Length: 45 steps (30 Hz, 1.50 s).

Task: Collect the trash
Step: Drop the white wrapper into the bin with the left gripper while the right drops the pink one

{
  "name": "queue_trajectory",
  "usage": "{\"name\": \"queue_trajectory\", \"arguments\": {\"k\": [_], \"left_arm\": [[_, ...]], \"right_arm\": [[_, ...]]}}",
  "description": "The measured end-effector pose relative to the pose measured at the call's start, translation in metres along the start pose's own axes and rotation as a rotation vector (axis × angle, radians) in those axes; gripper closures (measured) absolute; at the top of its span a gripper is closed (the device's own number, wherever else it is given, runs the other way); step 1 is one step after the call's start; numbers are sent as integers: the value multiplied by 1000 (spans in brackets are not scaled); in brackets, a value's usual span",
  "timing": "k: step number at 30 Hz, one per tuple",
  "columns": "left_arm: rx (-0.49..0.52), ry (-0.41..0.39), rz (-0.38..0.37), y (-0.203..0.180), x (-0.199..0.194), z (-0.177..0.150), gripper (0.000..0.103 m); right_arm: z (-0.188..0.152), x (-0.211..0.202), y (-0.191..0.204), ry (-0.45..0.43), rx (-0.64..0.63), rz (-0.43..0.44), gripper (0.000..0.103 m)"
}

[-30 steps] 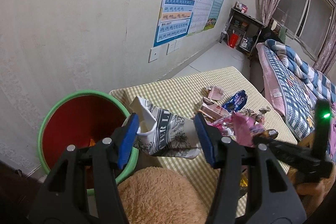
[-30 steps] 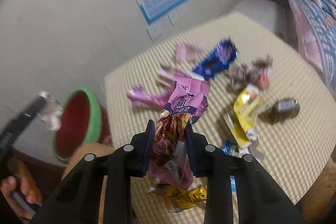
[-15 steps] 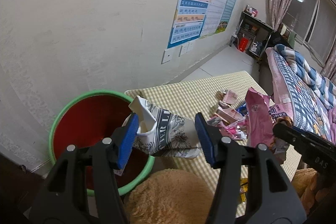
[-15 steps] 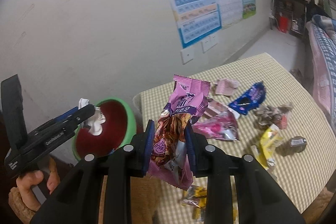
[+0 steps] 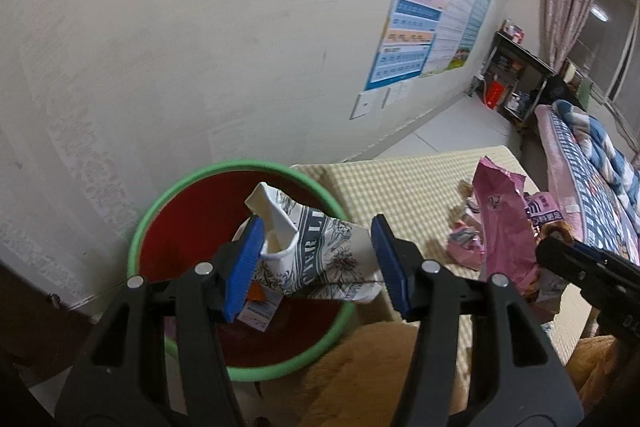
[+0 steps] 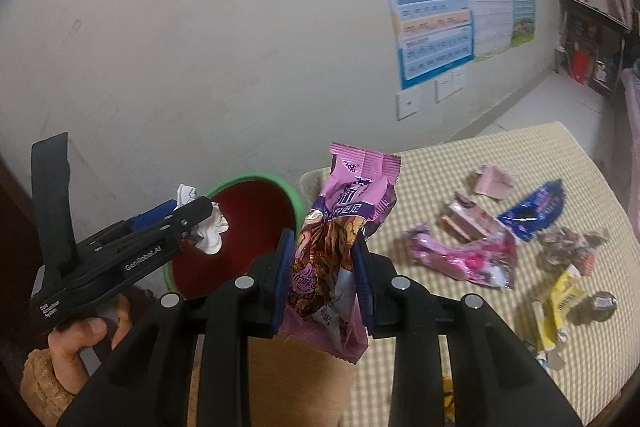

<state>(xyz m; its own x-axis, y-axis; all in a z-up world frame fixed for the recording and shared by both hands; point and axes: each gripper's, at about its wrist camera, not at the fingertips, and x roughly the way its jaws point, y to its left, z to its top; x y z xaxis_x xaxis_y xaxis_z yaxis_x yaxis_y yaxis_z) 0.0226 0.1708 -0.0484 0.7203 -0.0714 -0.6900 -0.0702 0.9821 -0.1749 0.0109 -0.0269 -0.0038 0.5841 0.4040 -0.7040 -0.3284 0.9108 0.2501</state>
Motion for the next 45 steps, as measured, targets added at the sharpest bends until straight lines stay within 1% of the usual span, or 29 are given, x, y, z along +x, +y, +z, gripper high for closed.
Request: {"name": "queue_trajectory", "arguments": {"k": [7,15,19,28,29,30,31,33,34,35,36,37,42,45], "left_arm": [[-48,21,49,28,7,-4,49],[-85,53,84,51,19,-11,49],[-97,70,95,60,25,-14,49],[-111,103,106,67,38,-19,49],[-113,104,107,68,39,-20,48],[-119,103,111,69,40,-20,44],[-126,104,117,71,40,-21,44],[-143,113,114,73,43,-20,41],[-150,118,117,75,44,-20,35],[-155,119,122,76,45,-20,31],[-162,114,123,77,44,-20,29],[-166,112,119,77,43,-20,29],[-161,119,107,71,41,-19,28],[-147,120,93,63,39,-19,28]], "right_arm": [[9,24,27,30,-52,51,75],[15,58,56,94,-108,133,74],[14,70,64,108,-133,146,74],[12,86,65,133,-119,166,73],[12,87,65,132,-117,170,72],[12,87,65,131,-115,174,72],[12,88,63,130,-113,176,71],[13,89,62,128,-102,184,65],[13,89,61,126,-95,188,59],[13,88,61,123,-90,189,54],[13,88,61,120,-83,191,52],[14,87,60,118,-78,193,51],[14,76,50,108,-51,184,51],[10,61,38,98,-33,157,51]]}}
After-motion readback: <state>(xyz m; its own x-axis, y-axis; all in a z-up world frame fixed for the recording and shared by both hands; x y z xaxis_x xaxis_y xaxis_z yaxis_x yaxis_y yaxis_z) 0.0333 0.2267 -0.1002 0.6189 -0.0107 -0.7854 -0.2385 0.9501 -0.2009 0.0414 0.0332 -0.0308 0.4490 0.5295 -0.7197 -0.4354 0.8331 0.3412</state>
